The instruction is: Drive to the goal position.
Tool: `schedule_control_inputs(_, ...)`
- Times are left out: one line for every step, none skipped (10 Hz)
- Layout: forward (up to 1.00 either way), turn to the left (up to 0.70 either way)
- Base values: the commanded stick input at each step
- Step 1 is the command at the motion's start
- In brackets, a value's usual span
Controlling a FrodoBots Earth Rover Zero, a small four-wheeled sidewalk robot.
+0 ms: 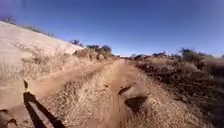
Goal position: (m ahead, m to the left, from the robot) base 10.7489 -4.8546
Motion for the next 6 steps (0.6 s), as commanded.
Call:
schedule_control_inputs(0.50,0.00)
schedule_control_inputs(0.50,0.00)
schedule_control_inputs(0.50,0.00)
schedule_control_inputs(0.50,0.00)
schedule_control_inputs(0.50,0.00)
schedule_control_inputs(0.50,0.00)
